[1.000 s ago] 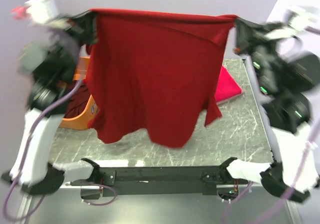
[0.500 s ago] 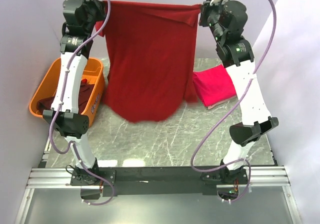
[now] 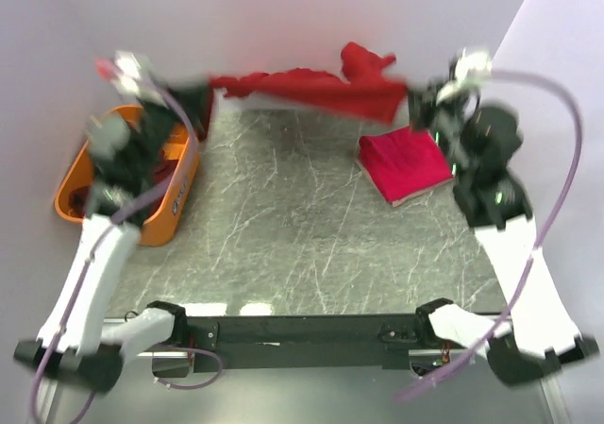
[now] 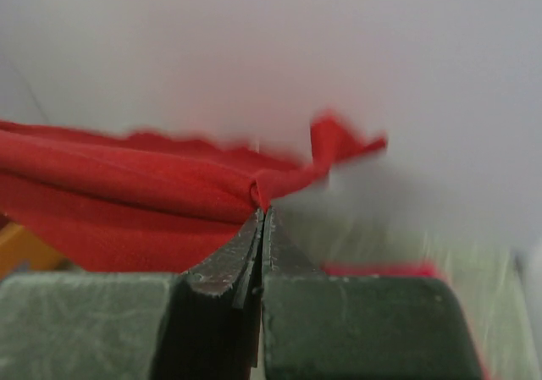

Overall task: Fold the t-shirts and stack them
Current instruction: Flatten the tshirt out

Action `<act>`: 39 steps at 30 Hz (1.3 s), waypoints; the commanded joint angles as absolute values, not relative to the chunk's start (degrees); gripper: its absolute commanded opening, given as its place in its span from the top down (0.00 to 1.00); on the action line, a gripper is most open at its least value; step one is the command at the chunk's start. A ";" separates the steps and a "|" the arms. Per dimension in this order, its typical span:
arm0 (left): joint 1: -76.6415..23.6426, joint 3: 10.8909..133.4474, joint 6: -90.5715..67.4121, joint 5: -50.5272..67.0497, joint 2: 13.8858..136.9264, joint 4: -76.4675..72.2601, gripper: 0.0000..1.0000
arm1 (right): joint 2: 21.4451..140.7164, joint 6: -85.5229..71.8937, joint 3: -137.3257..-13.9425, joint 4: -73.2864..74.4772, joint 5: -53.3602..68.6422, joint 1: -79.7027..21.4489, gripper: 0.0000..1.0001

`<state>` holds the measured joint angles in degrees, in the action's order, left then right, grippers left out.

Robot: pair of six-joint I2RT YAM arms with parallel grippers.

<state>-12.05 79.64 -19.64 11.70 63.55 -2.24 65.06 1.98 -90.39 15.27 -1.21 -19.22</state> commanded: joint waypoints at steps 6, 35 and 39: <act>-27.93 42.47 -44.37 6.94 52.30 6.38 0.99 | 45.36 -26.35 -54.96 30.40 -10.56 -18.54 1.00; -29.63 62.46 -39.39 -11.42 83.37 16.61 0.01 | 69.24 -32.96 -53.51 24.97 -10.46 -17.93 0.14; -27.16 68.28 -36.74 -9.77 91.66 14.95 0.01 | 78.46 -32.17 -61.50 22.07 -6.43 -13.99 0.13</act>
<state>-27.97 63.13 -40.91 -11.77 88.58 18.92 74.46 -32.95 -55.44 28.27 -7.79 -17.10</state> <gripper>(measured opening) 0.994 0.867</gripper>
